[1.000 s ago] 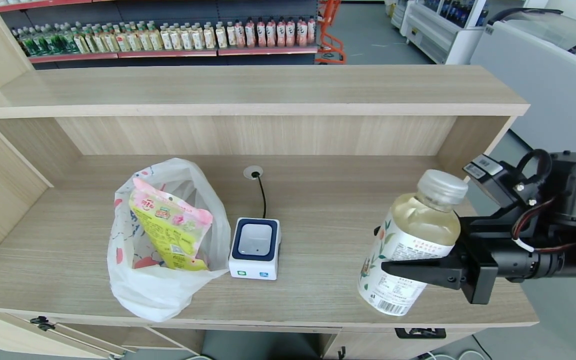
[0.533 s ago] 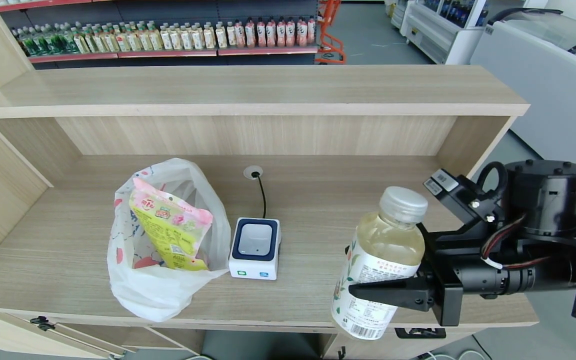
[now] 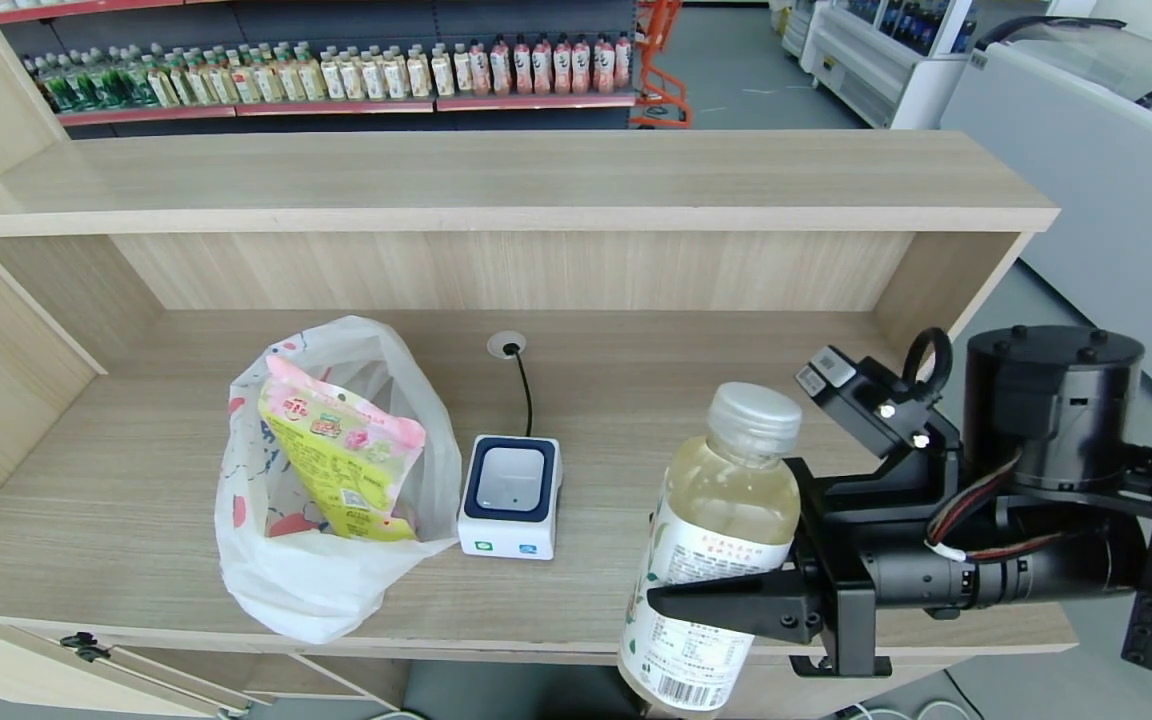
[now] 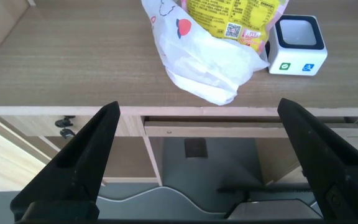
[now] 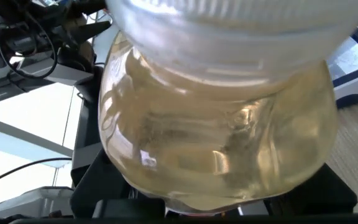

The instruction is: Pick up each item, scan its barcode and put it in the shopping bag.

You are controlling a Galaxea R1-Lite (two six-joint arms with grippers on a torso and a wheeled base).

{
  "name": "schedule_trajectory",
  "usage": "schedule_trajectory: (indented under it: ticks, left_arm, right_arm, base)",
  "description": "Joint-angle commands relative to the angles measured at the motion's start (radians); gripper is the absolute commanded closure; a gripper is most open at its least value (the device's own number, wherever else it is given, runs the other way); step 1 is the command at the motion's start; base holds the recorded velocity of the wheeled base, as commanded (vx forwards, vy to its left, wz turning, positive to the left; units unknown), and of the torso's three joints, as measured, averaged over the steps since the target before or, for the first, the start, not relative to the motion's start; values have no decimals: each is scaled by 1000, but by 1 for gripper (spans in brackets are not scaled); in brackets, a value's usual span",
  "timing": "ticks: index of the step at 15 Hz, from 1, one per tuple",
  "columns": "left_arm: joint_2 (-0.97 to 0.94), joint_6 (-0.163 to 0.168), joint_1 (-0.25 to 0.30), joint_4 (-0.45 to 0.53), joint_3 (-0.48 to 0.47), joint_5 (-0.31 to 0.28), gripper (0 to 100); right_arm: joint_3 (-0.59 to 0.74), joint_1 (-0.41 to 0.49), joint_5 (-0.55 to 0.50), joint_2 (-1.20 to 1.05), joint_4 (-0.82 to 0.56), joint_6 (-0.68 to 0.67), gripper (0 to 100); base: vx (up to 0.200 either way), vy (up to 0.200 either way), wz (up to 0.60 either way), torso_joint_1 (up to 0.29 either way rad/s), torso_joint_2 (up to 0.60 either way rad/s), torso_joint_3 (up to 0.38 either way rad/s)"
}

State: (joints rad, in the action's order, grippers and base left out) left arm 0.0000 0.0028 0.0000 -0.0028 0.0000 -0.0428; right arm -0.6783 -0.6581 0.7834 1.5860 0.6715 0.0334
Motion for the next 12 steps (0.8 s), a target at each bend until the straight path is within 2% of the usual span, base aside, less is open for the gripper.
schedule_trajectory:
  ticks: [1, 3, 6, 12]
  left_arm:
    - [2, 0, 0, 0, 0, 0, 0]
    - [2, 0, 0, 0, 0, 0, 0]
    - [2, 0, 0, 0, 0, 0, 0]
    - [2, 0, 0, 0, 0, 0, 0]
  right_arm:
    - [-3, -3, 0, 16, -4, 0, 100]
    - [-1, -17, -1, 23, -6, 0, 100]
    - [-23, -46, -58, 55, -4, 2, 100]
    - [-41, -64, -58, 69, -49, -4, 100]
  base:
    - [0, 0, 0, 0, 0, 0]
    - [0, 0, 0, 0, 0, 0]
    - [0, 0, 0, 0, 0, 0]
    - [0, 0, 0, 0, 0, 0]
